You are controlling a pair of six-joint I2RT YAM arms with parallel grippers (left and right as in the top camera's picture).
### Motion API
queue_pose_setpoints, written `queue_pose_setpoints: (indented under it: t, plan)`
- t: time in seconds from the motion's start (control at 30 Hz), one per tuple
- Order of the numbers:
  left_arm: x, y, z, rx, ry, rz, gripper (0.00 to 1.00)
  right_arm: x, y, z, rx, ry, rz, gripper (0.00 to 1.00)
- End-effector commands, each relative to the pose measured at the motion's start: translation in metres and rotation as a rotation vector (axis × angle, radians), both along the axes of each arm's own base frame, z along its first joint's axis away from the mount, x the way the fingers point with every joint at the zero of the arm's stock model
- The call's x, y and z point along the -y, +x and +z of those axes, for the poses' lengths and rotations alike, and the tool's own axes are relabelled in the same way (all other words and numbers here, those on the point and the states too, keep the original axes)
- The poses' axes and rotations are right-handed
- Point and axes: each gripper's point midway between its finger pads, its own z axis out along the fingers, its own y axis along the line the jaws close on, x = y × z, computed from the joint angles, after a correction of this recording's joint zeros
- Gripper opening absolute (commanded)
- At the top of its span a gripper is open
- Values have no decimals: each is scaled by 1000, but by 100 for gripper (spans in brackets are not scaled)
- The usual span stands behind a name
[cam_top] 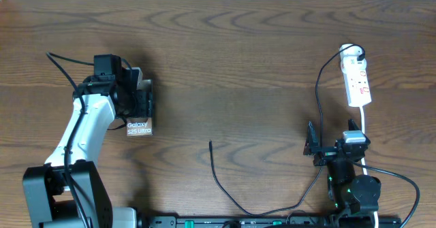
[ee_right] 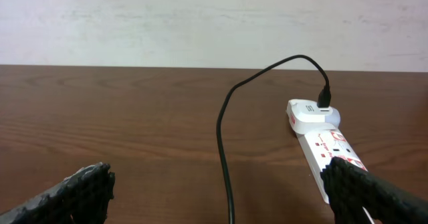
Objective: Plug charger to phone and switch on socket
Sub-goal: 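Lift the phone with the left gripper and turn it toward center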
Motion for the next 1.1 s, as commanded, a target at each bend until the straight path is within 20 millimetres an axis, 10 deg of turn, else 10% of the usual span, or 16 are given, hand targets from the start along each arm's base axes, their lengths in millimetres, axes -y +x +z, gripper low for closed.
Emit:
queue_pose_setpoints:
  t: [0.0, 1.07]
  plan:
    - [16, 2, 15, 31, -107, 25, 7, 0, 0, 0, 2, 4, -1, 99]
    - [109, -30, 68, -519, -910, 701, 7, 0, 0, 0, 2, 4, -1, 99]
